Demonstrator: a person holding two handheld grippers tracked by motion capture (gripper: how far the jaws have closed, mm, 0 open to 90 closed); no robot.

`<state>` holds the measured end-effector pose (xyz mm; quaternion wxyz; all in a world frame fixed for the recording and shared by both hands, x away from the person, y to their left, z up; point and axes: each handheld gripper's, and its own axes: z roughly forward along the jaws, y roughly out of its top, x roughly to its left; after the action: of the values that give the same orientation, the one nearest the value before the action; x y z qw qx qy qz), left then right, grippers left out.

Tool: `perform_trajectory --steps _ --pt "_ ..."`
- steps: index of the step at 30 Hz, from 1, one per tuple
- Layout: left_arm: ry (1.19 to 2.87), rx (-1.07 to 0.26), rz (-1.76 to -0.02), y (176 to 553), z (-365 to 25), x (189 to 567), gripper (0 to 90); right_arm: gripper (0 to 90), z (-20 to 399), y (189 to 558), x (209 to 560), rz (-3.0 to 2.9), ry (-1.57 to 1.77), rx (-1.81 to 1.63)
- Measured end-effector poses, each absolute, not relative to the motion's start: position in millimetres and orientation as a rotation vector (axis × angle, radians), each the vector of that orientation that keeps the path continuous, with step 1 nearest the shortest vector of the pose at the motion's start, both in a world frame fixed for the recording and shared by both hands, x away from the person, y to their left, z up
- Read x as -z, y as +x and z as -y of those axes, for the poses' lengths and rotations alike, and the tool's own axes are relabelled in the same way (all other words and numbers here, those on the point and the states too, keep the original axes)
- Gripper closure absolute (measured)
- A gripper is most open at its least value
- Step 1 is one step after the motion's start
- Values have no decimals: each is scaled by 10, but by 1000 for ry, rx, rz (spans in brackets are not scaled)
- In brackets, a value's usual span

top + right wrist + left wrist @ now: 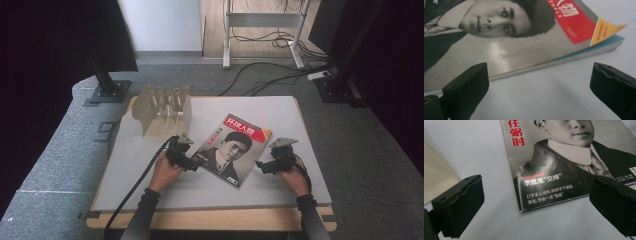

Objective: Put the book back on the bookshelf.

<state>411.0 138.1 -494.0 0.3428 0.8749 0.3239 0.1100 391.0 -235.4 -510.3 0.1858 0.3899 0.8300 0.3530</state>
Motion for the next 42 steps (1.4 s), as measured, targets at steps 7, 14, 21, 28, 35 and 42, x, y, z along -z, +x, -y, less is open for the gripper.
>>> perform_trajectory --steps 7,14,21,28,35,42 --pt "2298 -287 -808 4215 -1248 4922 0 17 2292 4108 5040 -2350 1056 -992" --pt "2299 -276 -801 4329 -1157 4982 0 15 2224 4432 5014 -2373 1009 -984" --pt "2303 -271 -805 4400 -1134 5095 0 15 2207 4717 5062 -2390 1017 -960" --pt "2291 -254 -821 4448 -1104 5199 0 15 2245 4967 5153 -2404 1053 -943" --pt "2279 -238 -826 4477 -1088 5272 0 1 2378 5116 5288 -2419 1115 -985" --pt "2293 -220 -776 4429 -1036 5275 0 37 2422 5075 5308 -2443 1102 -1045"
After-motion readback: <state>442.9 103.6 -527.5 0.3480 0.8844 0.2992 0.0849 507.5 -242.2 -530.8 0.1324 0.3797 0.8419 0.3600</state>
